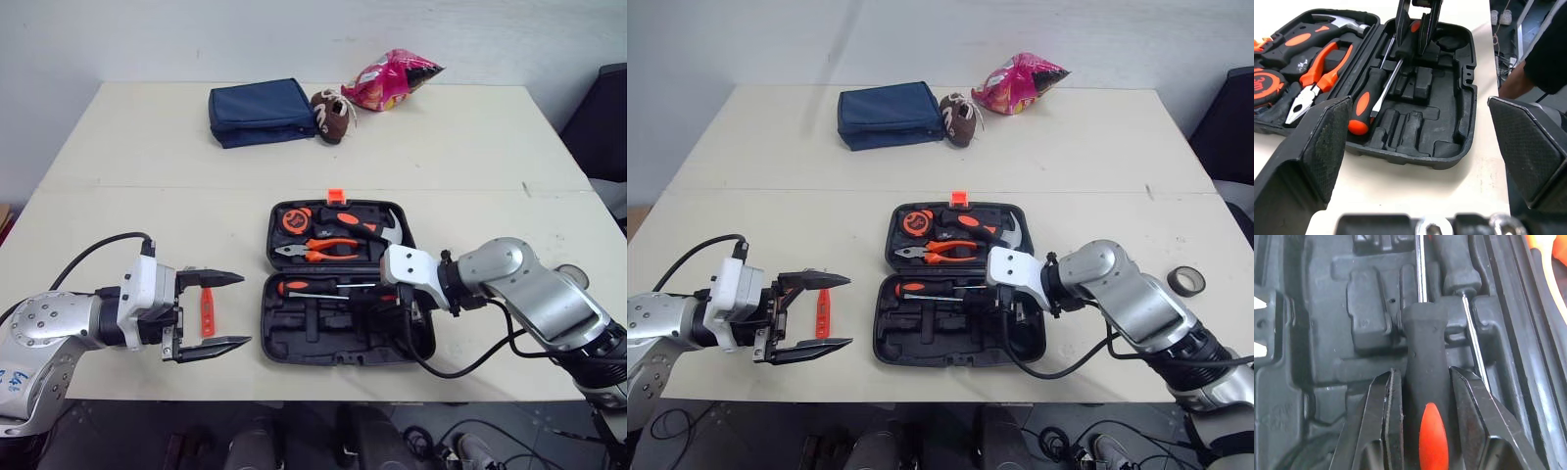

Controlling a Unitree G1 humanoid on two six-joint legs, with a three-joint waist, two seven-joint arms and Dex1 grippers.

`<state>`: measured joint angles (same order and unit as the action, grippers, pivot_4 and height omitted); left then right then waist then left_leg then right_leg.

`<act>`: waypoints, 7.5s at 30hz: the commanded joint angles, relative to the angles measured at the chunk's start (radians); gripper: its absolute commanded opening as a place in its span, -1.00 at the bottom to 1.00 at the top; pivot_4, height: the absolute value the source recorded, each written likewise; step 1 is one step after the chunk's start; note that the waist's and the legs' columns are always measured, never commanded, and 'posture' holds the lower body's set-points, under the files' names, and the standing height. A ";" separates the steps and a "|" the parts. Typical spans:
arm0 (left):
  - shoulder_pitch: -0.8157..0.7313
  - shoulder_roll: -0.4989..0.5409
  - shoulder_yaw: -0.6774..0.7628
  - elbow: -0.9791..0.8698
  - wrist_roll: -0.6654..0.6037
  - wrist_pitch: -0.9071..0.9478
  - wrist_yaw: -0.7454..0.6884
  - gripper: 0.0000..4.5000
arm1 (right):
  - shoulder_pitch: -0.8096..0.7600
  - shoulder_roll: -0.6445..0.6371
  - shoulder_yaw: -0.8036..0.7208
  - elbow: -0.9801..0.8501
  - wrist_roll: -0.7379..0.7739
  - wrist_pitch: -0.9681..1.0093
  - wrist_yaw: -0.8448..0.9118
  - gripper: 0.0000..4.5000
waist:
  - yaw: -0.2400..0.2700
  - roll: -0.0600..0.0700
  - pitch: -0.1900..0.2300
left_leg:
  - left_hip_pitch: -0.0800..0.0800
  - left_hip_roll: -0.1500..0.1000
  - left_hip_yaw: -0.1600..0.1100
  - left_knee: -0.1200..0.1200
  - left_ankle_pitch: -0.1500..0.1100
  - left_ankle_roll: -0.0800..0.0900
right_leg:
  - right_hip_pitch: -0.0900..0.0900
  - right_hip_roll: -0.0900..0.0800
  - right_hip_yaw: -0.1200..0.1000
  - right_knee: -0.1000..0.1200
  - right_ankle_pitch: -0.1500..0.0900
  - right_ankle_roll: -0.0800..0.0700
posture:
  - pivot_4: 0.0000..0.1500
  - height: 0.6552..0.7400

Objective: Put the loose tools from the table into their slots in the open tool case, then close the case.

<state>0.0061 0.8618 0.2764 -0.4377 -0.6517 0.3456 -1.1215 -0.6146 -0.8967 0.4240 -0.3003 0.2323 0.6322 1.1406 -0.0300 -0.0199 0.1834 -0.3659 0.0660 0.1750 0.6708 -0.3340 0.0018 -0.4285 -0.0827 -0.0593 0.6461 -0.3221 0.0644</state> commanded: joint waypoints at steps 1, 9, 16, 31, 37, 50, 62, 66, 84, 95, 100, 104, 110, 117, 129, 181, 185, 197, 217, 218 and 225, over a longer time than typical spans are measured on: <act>0.012 0.000 0.023 -0.031 -0.018 0.006 0.009 1.00 | -0.007 -0.021 -0.004 0.026 -0.047 -0.023 0.024 -0.55 | 0.000 0.000 0.000 | 0.000 0.000 0.000 0.001 0.000 0.000 | 0.000 0.000 0.000 0.000 0.000 0.000 | 1.00 1.00; 0.008 -0.004 0.012 -0.042 -0.014 0.015 0.028 1.00 | 0.003 -0.026 0.000 0.038 -0.089 -0.003 0.033 -0.55 | 0.002 -0.001 0.000 | -0.002 0.000 -0.003 0.006 -0.001 0.002 | 0.001 -0.001 -0.002 0.001 0.000 0.000 | 1.00 1.00; 0.006 -0.003 0.013 -0.042 -0.013 0.020 0.030 1.00 | -0.024 -0.033 -0.044 0.006 -0.026 0.091 0.066 -0.55 | 0.003 -0.001 -0.001 | -0.004 0.000 -0.003 0.009 -0.003 0.004 | 0.001 -0.003 -0.004 0.002 0.001 0.001 | 1.00 1.00; -0.005 -0.019 -0.016 -0.029 -0.001 0.010 0.036 1.00 | -0.054 -0.020 -0.014 0.032 -0.084 0.058 0.089 -0.55 | 0.001 -0.001 -0.001 | -0.004 0.000 -0.003 0.010 -0.004 0.004 | 0.001 -0.003 -0.005 0.002 0.001 0.001 | 1.00 1.00; 0.009 -0.024 -0.014 -0.031 0.005 0.000 0.035 1.00 | -0.040 -0.023 -0.003 0.015 -0.096 0.056 0.105 -0.55 | 0.001 -0.001 -0.001 | -0.004 0.000 -0.003 0.010 -0.004 0.004 | 0.001 -0.003 -0.005 0.003 0.001 0.001 | 1.00 1.00; 0.025 -0.030 -0.013 -0.027 0.014 -0.019 0.034 1.00 | -0.029 0.001 -0.003 0.050 -0.128 0.020 0.088 -0.09 | 0.000 -0.001 -0.001 | -0.004 0.000 -0.003 0.011 -0.004 0.004 | 0.001 -0.003 -0.004 0.003 0.001 0.001 | 1.00 1.00; 0.036 -0.012 -0.001 -0.018 0.005 -0.008 0.018 1.00 | -0.123 -0.072 -0.177 0.087 0.065 0.046 0.264 0.47 | 0.000 -0.001 0.000 | -0.004 0.000 -0.002 0.011 -0.004 0.004 | 0.000 -0.003 -0.004 0.004 0.001 0.001 | 1.00 1.00; 0.006 -0.022 -0.015 -0.012 0.009 -0.009 0.026 1.00 | -0.043 0.041 -0.300 0.143 0.177 -0.064 0.250 0.47 | 0.001 -0.002 -0.001 | -0.004 0.000 -0.003 0.011 -0.004 0.004 | 0.001 -0.002 -0.004 0.004 0.000 0.000 | 1.00 1.00; -0.031 -0.032 -0.048 -0.012 0.010 -0.004 0.039 1.00 | 0.134 0.291 -0.267 0.415 0.091 -0.490 0.234 -0.99 | 0.000 -0.001 -0.001 | -0.003 0.001 -0.001 0.012 -0.004 0.004 | 0.000 -0.001 -0.002 0.007 0.000 0.001 | 1.00 1.00; -0.008 -0.044 -0.048 -0.031 0.010 -0.009 0.062 1.00 | 0.147 0.295 -0.219 0.417 0.034 -0.360 0.141 -0.99 | -0.002 -0.002 -0.001 | -0.002 0.001 -0.001 0.012 -0.004 0.004 | 0.001 -0.001 -0.002 0.007 0.000 0.000 | 1.00 1.00; -0.013 -0.046 -0.050 -0.037 0.009 -0.005 0.075 1.00 | 0.160 0.272 -0.162 0.437 -0.037 -0.335 0.105 -0.99 | -0.002 -0.004 -0.003 | -0.001 0.001 -0.001 0.012 -0.004 0.003 | 0.002 -0.001 -0.002 0.008 0.000 0.000 | 1.00 1.00; -0.016 -0.047 -0.052 -0.039 0.015 -0.004 0.087 1.00 | 0.166 0.266 -0.121 0.435 -0.090 -0.363 0.080 -0.99 | -0.003 -0.008 -0.007 | 0.004 0.001 -0.001 0.012 -0.004 0.003 | 0.005 -0.001 -0.002 0.008 0.000 0.000 | 1.00 1.00; -0.004 -0.038 -0.002 -0.018 0.044 -0.028 0.111 1.00 | 0.162 0.323 -0.291 0.366 0.063 -0.492 0.063 -0.99 | -0.005 -0.009 -0.009 | 0.016 0.004 -0.002 0.009 -0.008 0.000 | 0.018 0.000 -0.003 0.005 -0.001 -0.002 | 1.00 1.00; 0.053 0.001 0.202 0.152 0.099 -0.103 0.104 1.00 | 0.284 0.201 -0.588 0.238 0.302 -0.479 0.129 -0.99 | 0.001 0.001 -0.003 | 0.011 0.004 -0.001 0.009 -0.008 0.001 | 0.013 0.001 -0.003 0.005 -0.002 -0.003 | 1.00 1.00; 0.100 0.168 0.482 0.868 0.264 -0.407 0.070 1.00 | 0.693 -0.073 -1.149 0.724 0.177 -0.943 0.149 0.88 | -0.007 0.000 -0.003 | 0.013 0.003 0.001 0.004 -0.013 0.005 | 0.015 0.000 -0.003 -0.005 -0.001 -0.001 | 1.00 1.00; -0.045 -0.503 0.205 -0.555 -0.055 1.218 1.308 1.00 | 0.427 0.204 -0.669 0.350 0.403 -0.762 0.285 0.94 | 0.004 -0.006 -0.002 | 0.030 0.002 0.000 -0.010 0.000 -0.008 | 0.021 0.004 0.004 0.006 -0.006 -0.009 | 1.00 1.00; -0.053 -0.580 0.133 -0.552 0.011 1.268 1.343 1.00 | 0.403 0.212 -0.664 0.364 0.402 -0.763 0.293 0.94 | 0.002 -0.006 -0.001 | 0.030 0.001 -0.001 -0.009 0.001 -0.009 | 0.021 0.005 0.005 0.006 -0.006 -0.009 | 1.00 1.00; -0.091 -0.660 0.044 -0.349 0.237 1.184 1.342 1.00 | 0.390 0.226 -0.652 0.369 0.399 -0.745 0.302 0.94 | 0.005 -0.005 -0.002 | 0.031 0.001 -0.002 -0.008 0.001 -0.009 | 0.021 0.004 0.006 0.007 -0.006 -0.009 | 1.00 1.00; -0.036 -0.541 0.124 -0.382 0.290 1.020 1.105 -0.87 | 0.447 0.261 -0.640 0.239 0.429 -0.736 0.316 1.00 | 0.002 -0.002 -0.003 | 0.030 0.002 -0.002 -0.009 0.001 -0.010 | 0.020 0.005 0.006 0.008 -0.006 -0.010 | 1.00 1.00; -0.040 -0.511 0.148 -0.385 0.268 0.950 1.043 -0.87 | 0.445 0.257 -0.643 0.228 0.429 -0.732 0.310 1.00 | 0.003 -0.004 -0.003 | 0.030 0.002 -0.002 -0.009 0.000 -0.010 | 0.020 0.005 0.005 0.008 -0.007 -0.010 | 1.00 1.00; -0.133 -0.207 0.175 -0.309 0.094 0.618 0.553 -0.87 | 0.488 0.166 -0.666 0.240 0.395 -0.727 0.333 1.00 | 0.010 -0.006 -0.001 | 0.028 0.001 -0.003 -0.009 -0.002 -0.009 | 0.019 0.002 0.003 0.006 -0.007 -0.010 | 1.00 1.00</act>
<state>-0.1105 0.6021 0.4826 -0.7374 -0.5025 1.0728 -0.4135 -0.1436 -0.7164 -0.2073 -0.0487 0.6209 -0.0873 1.4587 -0.0195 -0.0262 0.1827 -0.3385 0.0672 0.1725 0.6620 -0.3363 -0.0072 -0.4091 -0.0810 -0.0566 0.6511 -0.3290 0.0540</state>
